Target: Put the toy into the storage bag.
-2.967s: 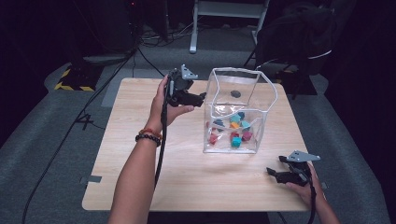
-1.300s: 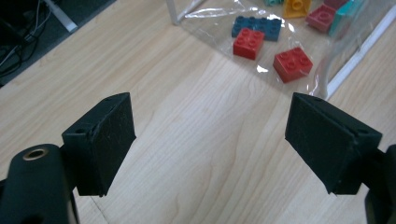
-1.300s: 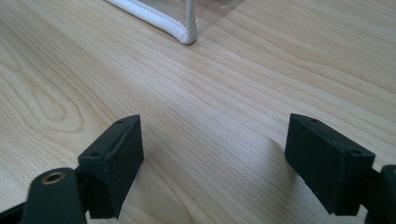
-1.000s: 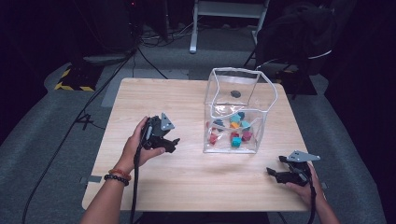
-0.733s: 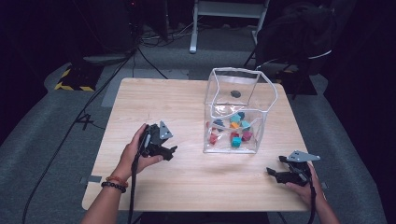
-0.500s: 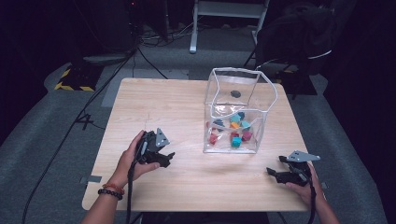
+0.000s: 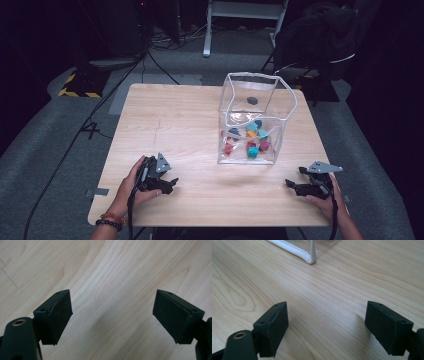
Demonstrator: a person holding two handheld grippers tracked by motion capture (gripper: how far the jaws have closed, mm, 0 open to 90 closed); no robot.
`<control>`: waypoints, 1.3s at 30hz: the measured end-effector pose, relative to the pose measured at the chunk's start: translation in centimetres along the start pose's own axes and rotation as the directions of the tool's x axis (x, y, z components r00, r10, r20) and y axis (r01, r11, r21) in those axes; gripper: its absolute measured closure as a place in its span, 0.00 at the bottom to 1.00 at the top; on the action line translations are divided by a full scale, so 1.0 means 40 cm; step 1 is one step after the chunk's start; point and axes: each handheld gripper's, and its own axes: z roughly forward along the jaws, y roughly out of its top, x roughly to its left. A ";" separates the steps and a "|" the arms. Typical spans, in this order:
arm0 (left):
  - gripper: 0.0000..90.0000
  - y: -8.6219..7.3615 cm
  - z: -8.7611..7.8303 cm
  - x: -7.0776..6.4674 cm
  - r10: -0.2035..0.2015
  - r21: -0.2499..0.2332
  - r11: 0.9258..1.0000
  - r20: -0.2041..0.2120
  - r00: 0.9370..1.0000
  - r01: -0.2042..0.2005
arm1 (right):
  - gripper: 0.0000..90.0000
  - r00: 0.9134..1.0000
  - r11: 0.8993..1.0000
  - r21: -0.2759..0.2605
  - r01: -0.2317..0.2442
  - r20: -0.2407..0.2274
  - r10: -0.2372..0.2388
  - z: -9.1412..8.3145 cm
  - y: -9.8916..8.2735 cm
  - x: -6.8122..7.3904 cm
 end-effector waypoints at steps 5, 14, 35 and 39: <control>0.18 -0.036 0.004 0.002 -0.012 0.015 1.000 0.016 1.000 0.011 | 0.21 1.000 1.000 0.000 0.000 0.000 0.000 0.000 0.000 0.000; 0.18 -0.100 -0.012 0.022 -0.099 -0.020 0.995 0.087 0.991 0.101 | 0.21 1.000 1.000 -0.001 0.000 0.000 0.000 0.000 0.000 0.000; 0.16 -0.172 -0.040 0.027 -0.165 -0.091 0.981 0.067 0.984 0.171 | 0.22 1.000 1.000 0.000 0.009 -0.007 -0.009 -0.002 -0.002 0.000; 0.16 -0.171 -0.039 0.029 -0.164 -0.091 0.981 0.067 0.984 0.170 | 0.22 1.000 1.000 0.000 0.014 -0.003 -0.014 -0.003 -0.002 0.001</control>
